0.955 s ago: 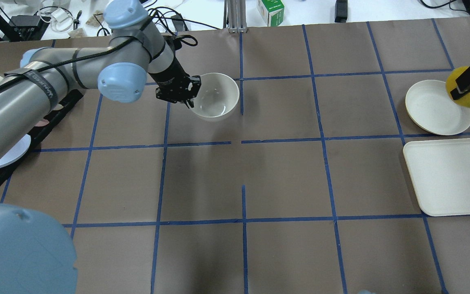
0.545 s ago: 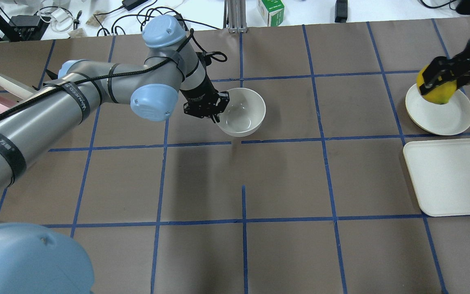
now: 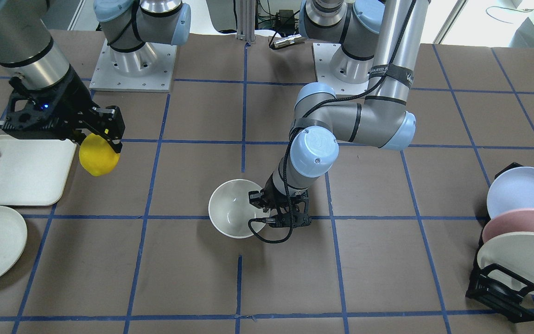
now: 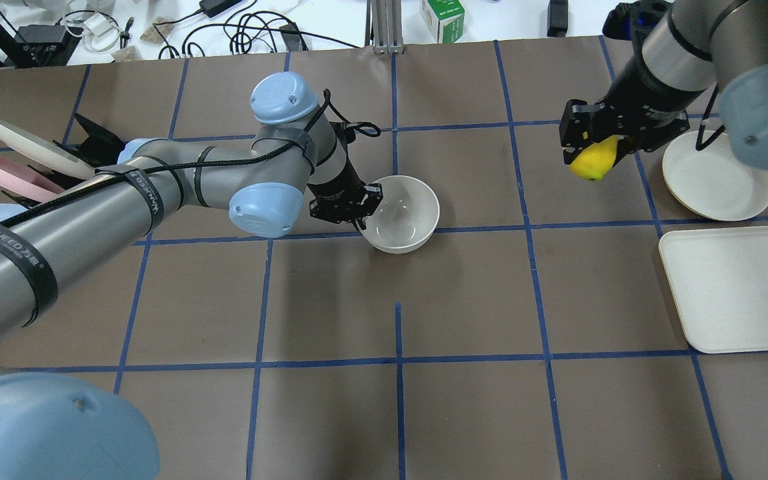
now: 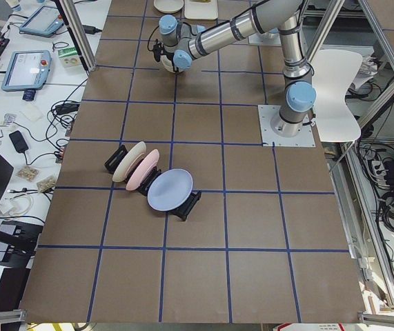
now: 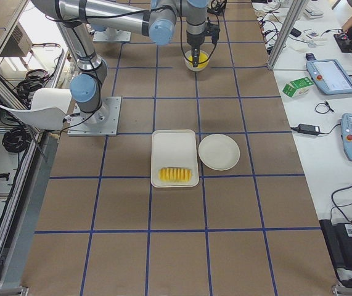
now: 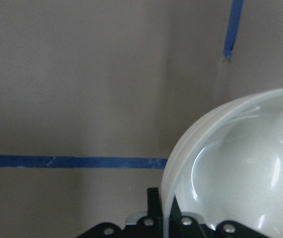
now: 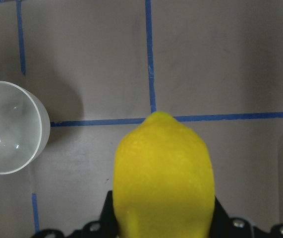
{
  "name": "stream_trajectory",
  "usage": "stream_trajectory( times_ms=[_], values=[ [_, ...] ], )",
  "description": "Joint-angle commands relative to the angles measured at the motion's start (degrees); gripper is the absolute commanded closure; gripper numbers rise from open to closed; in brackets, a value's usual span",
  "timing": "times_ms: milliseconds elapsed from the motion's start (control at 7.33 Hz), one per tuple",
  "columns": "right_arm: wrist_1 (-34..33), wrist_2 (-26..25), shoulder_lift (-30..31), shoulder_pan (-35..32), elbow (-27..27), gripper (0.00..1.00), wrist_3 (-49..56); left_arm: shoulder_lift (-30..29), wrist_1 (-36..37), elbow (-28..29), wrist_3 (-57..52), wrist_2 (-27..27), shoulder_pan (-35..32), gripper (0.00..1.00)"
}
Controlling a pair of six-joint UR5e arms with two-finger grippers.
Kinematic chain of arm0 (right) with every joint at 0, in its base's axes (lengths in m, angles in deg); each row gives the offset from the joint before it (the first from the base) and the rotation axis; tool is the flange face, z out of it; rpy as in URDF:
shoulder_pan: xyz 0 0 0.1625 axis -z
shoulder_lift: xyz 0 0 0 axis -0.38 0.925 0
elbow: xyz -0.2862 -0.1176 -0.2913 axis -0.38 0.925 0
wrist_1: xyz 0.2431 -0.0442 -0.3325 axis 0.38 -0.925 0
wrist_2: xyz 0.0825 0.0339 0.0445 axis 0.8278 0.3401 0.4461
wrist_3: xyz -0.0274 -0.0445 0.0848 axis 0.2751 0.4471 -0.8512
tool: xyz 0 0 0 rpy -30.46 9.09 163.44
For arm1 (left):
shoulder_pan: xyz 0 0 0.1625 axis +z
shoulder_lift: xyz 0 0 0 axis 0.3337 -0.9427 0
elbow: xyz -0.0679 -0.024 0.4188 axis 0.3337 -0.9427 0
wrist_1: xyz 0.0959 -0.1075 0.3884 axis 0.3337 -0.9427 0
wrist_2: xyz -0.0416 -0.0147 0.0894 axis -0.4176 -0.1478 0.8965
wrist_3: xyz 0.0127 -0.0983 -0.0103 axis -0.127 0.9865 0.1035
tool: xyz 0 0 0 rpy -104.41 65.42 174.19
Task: Place bowl and put lemon in it
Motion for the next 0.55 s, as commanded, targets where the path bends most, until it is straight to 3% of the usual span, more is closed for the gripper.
stream_trajectory(
  times_ms=[0, 273, 409],
  values=[
    [-7.83, -2.32, -2.74, -7.65, -1.79, 0.94, -7.15, 0.53, -0.75, 0.25, -0.02, 0.49, 0.18, 0.01],
    [-12.57, -6.38, -7.82, -15.38, -1.35, 0.94, -9.42, 3.24, -5.22, 2.88, -0.72, 1.80, 3.41, 0.00],
    [-15.04, -8.48, -10.37, -18.29, -1.27, 0.94, -13.62, 4.56, -9.33, 6.20, -2.55, 7.21, 4.39, 0.00]
  ],
)
